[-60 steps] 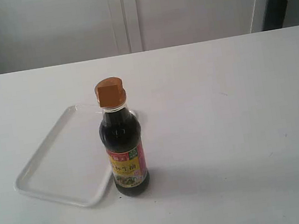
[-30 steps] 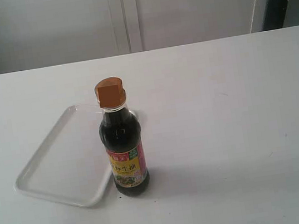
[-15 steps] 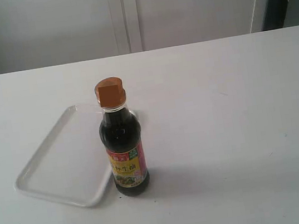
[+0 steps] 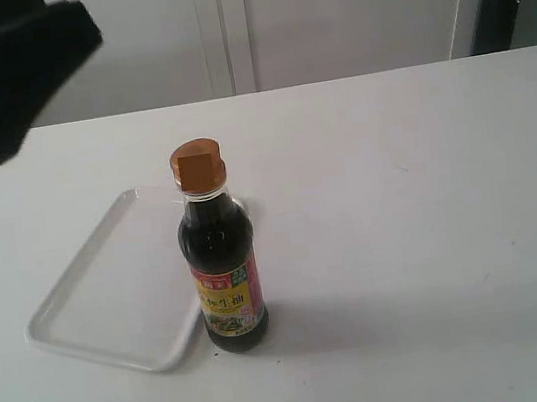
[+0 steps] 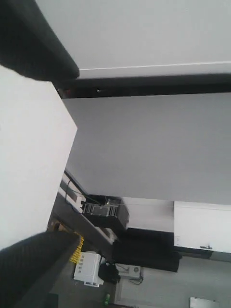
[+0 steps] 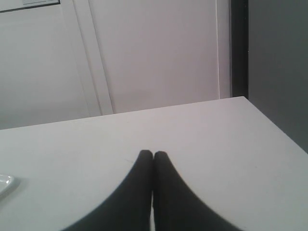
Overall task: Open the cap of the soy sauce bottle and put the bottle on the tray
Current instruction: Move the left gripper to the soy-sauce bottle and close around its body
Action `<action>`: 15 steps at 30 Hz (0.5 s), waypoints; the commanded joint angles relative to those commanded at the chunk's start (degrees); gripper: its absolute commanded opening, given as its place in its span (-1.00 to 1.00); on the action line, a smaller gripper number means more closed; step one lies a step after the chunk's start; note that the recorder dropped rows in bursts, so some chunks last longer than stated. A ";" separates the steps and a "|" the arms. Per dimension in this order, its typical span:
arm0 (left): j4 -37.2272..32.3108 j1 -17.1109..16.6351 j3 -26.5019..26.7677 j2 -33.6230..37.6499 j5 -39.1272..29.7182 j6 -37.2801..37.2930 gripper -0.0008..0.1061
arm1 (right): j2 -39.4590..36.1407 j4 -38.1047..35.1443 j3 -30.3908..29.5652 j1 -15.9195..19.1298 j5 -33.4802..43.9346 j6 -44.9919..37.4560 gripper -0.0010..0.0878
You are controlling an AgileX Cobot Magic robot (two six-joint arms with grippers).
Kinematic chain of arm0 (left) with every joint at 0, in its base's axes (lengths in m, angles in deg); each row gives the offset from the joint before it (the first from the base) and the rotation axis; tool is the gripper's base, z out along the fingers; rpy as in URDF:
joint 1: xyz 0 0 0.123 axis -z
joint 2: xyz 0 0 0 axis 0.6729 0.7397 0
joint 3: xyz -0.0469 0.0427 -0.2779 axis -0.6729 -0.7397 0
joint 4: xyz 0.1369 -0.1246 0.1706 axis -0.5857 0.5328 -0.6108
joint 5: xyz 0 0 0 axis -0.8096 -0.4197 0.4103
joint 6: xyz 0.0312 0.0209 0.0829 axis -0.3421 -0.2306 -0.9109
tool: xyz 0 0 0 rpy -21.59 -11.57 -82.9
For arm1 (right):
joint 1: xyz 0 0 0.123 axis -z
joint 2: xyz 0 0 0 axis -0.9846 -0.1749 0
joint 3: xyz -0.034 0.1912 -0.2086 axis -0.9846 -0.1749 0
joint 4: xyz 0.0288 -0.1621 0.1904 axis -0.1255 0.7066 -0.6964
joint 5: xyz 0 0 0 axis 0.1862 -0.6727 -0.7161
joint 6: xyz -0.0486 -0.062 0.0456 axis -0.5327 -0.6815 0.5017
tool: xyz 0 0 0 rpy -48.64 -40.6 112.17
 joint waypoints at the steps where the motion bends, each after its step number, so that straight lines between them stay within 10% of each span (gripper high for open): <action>1: 0.13 0.53 0.00 0.36 -1.23 -0.14 0.95 | 0.00 0.00 0.00 0.00 0.00 0.00 -0.98; 15: 2.44 4.99 0.00 11.25 -2.01 -4.70 0.98 | 0.00 0.00 0.00 0.00 0.00 0.00 -0.98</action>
